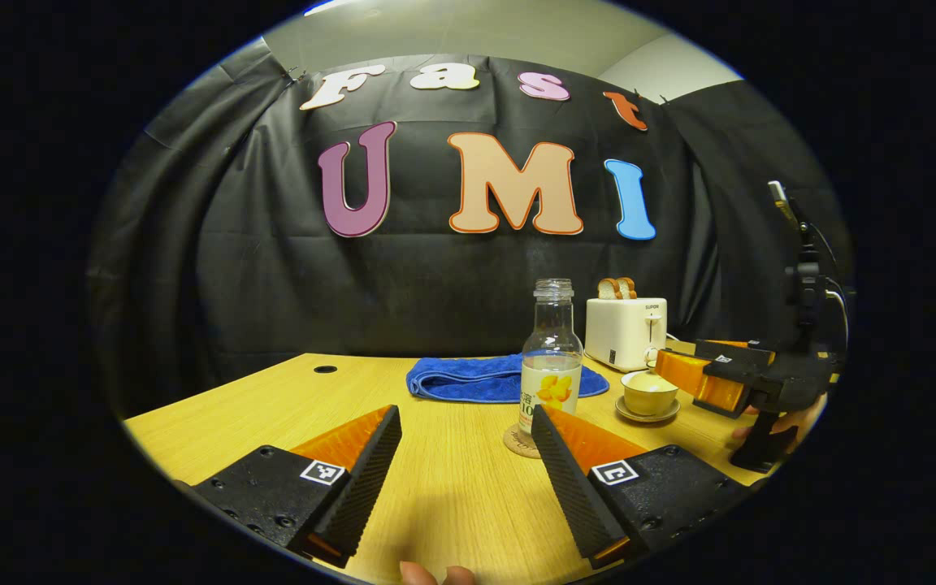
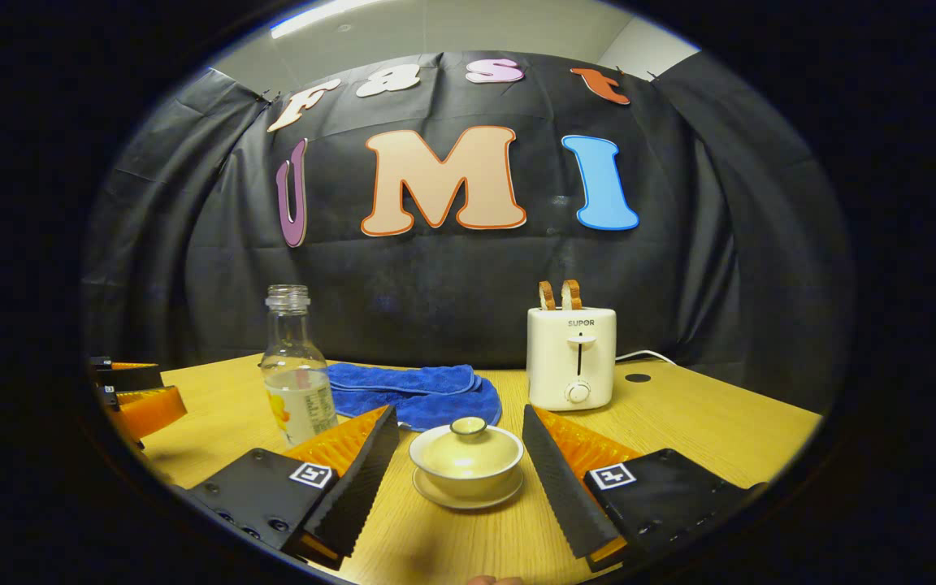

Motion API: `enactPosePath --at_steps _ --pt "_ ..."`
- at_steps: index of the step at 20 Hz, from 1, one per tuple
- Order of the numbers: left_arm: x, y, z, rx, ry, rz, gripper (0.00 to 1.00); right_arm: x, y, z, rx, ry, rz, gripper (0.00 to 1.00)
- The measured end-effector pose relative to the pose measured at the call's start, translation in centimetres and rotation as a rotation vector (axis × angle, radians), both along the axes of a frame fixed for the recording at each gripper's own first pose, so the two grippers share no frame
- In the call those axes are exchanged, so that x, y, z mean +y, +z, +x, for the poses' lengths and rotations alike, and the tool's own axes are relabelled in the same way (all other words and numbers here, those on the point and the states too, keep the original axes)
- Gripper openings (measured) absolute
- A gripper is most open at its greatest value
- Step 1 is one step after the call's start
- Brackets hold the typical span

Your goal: Open the teacup lid with one hand, grasp the water bottle and pour water into the teacup with the other hand; after pouring, place the water bottle on the coaster and then close the teacup lid.

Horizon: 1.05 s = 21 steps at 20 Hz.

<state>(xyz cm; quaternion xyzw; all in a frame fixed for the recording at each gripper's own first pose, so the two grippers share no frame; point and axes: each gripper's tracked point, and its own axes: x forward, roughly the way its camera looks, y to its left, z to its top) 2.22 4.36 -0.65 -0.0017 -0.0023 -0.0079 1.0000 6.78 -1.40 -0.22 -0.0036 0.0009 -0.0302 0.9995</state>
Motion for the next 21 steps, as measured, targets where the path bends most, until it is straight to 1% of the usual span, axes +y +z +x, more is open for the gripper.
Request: enactPosePath --at_steps 1,2,3,4,5,6,7,8,9,10,11,12,13,14,15,17,19,21 --pt "-0.3 0.1 -0.2 -0.002 0.005 0.000 0.94 0.2 0.1 -1.0 -0.003 -0.005 0.003 0.98" --pt "-0.7 -0.1 -0.6 0.002 0.010 0.000 0.94 0.2 0.2 -2.0 -0.004 -0.008 0.003 0.93" --pt "-1.2 0.0 -1.0 0.000 0.014 0.001 0.93 0.5 0.2 -3.0 -0.006 -0.006 0.002 1.00" --pt "-1.8 0.0 -1.4 0.002 0.012 0.001 0.94 0.9 0.1 -3.8 -0.001 0.005 0.004 0.97" --pt "-2.7 0.0 -1.9 0.002 -0.001 0.002 0.94 1.2 0.2 -4.7 -0.002 0.009 0.002 0.98" --pt "-3.4 0.1 -2.5 -0.001 -0.010 0.003 0.94 1.3 0.3 -5.6 -0.004 0.008 0.003 0.93" --pt "-4.0 0.2 -2.9 -0.005 -0.014 0.004 0.94 1.3 0.3 -6.5 -0.004 0.006 0.003 0.97" --pt "-4.2 0.1 -3.4 -0.002 -0.007 0.005 0.94 1.5 0.4 -7.4 -0.006 0.007 0.002 0.98" --pt "-4.3 0.2 -3.9 0.000 0.004 0.004 0.94 1.5 0.4 -8.1 -0.006 0.001 0.003 1.00" --pt "-4.5 0.2 -4.2 -0.004 0.014 0.003 0.94 1.6 0.4 -8.8 -0.007 -0.002 0.002 0.97" --pt "-4.8 0.2 -4.5 -0.002 0.015 0.004 0.94 1.7 0.4 -9.3 -0.007 -0.005 0.002 0.93" --pt "-4.9 0.2 -4.7 -0.002 0.017 0.004 0.94 1.6 0.4 -9.8 -0.006 -0.017 0.002 0.97" --pt "-5.0 0.2 -4.8 -0.003 0.020 0.004 0.94 1.3 0.6 -10.1 -0.012 -0.032 0.001 0.93" --pt "-4.8 0.2 -4.9 -0.002 0.024 0.004 0.94 1.4 0.5 -10.3 -0.009 -0.030 0.001 0.93" --pt "-4.9 0.1 -4.9 0.000 0.024 0.003 0.94 1.7 0.3 -10.3 -0.006 -0.024 0.000 0.98" --pt "-4.8 0.2 -4.8 -0.002 0.024 0.002 0.94 1.7 0.4 -10.4 -0.007 -0.024 0.001 0.98" --pt "-4.9 0.2 -4.8 -0.001 0.024 0.003 0.94 1.7 0.4 -10.4 -0.009 -0.024 0.001 0.97" --pt "-4.9 0.1 -4.8 -0.003 0.023 0.003 0.94 1.7 0.3 -10.4 -0.007 -0.025 0.001 0.93"
